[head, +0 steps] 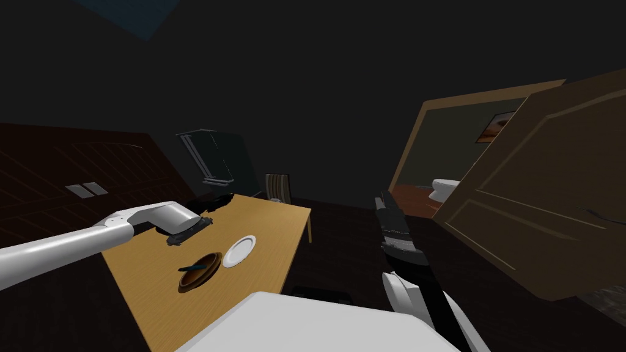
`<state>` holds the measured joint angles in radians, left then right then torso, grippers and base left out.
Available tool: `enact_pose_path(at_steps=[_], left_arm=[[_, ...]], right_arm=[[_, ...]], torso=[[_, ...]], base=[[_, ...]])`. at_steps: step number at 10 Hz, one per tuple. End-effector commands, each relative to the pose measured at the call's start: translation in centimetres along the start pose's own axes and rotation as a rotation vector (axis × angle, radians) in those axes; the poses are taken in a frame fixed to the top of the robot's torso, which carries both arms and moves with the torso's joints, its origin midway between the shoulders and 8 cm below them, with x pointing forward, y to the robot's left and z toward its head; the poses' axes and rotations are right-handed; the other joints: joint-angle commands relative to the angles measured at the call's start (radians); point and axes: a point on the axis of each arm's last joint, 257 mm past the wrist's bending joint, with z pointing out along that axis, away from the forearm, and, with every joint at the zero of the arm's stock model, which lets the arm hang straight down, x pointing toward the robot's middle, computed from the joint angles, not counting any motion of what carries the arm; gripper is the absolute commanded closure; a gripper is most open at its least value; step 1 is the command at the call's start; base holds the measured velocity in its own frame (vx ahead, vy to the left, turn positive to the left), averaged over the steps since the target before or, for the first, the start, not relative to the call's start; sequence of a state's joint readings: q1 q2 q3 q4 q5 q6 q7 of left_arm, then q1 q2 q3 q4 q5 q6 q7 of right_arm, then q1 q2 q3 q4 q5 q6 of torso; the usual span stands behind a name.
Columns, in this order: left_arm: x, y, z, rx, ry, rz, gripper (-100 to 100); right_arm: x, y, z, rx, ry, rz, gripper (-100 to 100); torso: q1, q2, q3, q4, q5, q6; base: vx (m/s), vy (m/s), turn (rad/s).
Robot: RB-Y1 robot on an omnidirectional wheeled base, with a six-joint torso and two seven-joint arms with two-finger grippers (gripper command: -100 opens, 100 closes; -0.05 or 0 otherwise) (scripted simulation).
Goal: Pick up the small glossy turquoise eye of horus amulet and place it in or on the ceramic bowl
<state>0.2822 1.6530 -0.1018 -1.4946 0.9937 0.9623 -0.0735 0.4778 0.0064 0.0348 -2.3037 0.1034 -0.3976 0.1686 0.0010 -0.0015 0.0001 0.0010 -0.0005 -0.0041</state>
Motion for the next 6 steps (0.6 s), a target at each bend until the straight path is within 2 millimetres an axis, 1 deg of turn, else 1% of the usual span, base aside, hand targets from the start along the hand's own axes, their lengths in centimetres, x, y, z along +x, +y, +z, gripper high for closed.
enact_pose_path(at_steps=[1,2,3,6], left_arm=[[-0.22,-0.55,-0.95,0.0,0.001,0.005,-100],[-0.06,-0.25,-0.6,-0.001,0.001,0.005,-100],[-0.06,-0.29,-0.67,-0.001,0.001,0.004,0],[-0.07,-0.28,-0.67,-0.001,0.001,0.004,0]], right_arm=[[0.0,0.0,0.0,0.0,0.0,0.0,0],[0.0,0.0,0.0,0.0,0.0,0.0,0],[0.0,0.0,0.0,0.0,0.0,0.0,0],[0.0,0.0,0.0,0.0,0.0,0.0,0]], torso=[[0.0,0.0,0.0,0.0,0.0,0.0],[0.0,0.0,0.0,0.0,0.0,0.0],[0.0,0.0,0.0,0.0,0.0,0.0],[0.0,0.0,0.0,0.0,0.0,0.0]], base=[[0.003,0.0,0.011],[0.0,0.0,0.0],[0.0,0.0,0.0],[0.0,0.0,0.0]])
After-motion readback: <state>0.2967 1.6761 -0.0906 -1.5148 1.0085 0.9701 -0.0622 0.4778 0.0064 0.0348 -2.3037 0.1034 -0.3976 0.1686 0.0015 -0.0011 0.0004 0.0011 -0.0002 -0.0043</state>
